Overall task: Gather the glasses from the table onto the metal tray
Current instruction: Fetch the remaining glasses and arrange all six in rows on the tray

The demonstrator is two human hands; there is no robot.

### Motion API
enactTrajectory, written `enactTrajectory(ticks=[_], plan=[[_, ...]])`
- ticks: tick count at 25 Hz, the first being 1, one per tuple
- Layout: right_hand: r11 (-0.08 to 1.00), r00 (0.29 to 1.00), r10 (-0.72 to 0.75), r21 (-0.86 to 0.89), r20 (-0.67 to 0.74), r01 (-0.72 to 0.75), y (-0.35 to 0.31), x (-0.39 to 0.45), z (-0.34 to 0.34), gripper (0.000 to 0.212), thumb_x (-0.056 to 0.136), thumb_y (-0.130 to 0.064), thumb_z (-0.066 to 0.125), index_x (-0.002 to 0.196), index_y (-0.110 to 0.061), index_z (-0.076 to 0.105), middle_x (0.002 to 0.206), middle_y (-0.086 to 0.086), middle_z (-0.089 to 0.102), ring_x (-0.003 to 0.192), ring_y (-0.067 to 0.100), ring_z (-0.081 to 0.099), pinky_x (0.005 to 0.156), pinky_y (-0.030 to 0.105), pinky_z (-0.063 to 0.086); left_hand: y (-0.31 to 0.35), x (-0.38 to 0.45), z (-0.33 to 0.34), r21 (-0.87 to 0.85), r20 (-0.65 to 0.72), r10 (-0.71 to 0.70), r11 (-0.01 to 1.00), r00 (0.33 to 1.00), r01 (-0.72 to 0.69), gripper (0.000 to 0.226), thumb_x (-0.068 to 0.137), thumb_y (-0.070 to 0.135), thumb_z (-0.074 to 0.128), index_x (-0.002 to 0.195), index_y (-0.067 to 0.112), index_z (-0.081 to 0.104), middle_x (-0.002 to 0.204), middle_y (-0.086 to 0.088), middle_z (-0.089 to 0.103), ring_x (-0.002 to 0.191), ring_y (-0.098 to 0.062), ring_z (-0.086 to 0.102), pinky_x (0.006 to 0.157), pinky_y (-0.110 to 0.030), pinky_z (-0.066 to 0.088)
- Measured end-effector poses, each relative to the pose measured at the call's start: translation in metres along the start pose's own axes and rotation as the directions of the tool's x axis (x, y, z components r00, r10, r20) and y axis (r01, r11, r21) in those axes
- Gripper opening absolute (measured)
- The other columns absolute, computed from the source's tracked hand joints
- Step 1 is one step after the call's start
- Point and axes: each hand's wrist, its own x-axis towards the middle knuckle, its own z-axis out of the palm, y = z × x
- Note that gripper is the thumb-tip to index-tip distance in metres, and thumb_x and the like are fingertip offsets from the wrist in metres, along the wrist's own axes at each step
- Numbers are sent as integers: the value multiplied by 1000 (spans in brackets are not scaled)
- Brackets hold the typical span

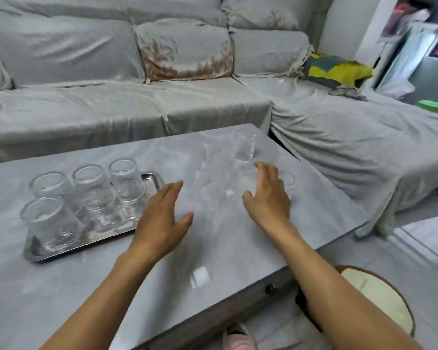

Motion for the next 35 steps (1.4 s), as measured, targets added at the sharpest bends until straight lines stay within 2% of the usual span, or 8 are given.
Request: enactTrajectory(ticks=[4,6,10,14,17,21,25,35], plan=[[849,920,381,360,90,-387,80,23,0,102,67,-25,81,147,-24,17,154,9,32,129,34,44,97,38,39,-4,-11,21,147,-21,-43,988,999,46,67,84,29,62,145,19,37,152,-5,41,140,-25,34,114,-40,31],[740,895,373,504,245,-446,96,23,14,97,61,-20,86,140,-21,29,139,9,50,121,31,53,93,34,44,-11,-13,20,184,-54,-62,980,997,71,65,82,27,63,142,17,41,147,-6,46,134,-27,40,109,-40,34],[719,863,473,486,180,-496,95,25,34,81,47,-28,88,119,-20,49,118,8,65,99,28,64,82,37,52,-25,-19,-3,220,-121,-93,968,988,118,59,81,25,64,137,17,47,141,-5,52,127,-29,45,103,-39,39],[563,890,375,698,261,-442,24,36,43,66,38,-37,86,99,-17,70,83,-5,74,67,8,70,52,22,52,-48,-33,-45,186,-338,-178,950,924,251,46,79,24,62,125,19,56,127,-2,60,115,-28,51,92,-40,46],[504,926,121,782,357,-367,-64,27,53,50,51,-29,87,95,-13,72,80,-5,74,76,13,70,62,31,54,-89,-40,-91,66,-506,-296,923,810,379,40,75,20,66,114,18,59,118,-5,62,109,-31,53,87,-44,49],[601,909,-142,764,392,-235,-158,-14,89,63,51,-20,89,107,-22,60,94,-10,73,85,8,69,75,30,53,-143,-45,-119,-210,-453,-567,818,688,535,67,68,20,72,129,22,44,129,-5,55,116,-29,50,91,-44,49],[812,890,-237,583,389,-38,-212,-44,136,79,46,-37,84,110,-32,37,100,-11,58,87,14,57,69,25,44,-179,-47,-113,-247,-237,-657,753,715,610,100,60,31,75,145,26,23,146,-7,45,128,-33,46,101,-50,44],[868,834,-334,489,440,89,-221,-43,185,91,52,-43,87,129,-26,41,120,-3,66,107,21,62,79,25,42,-203,-38,-105,-244,-160,-689,721,707,648,67,58,37,74,120,37,51,117,11,68,116,-26,54,97,-47,45]])
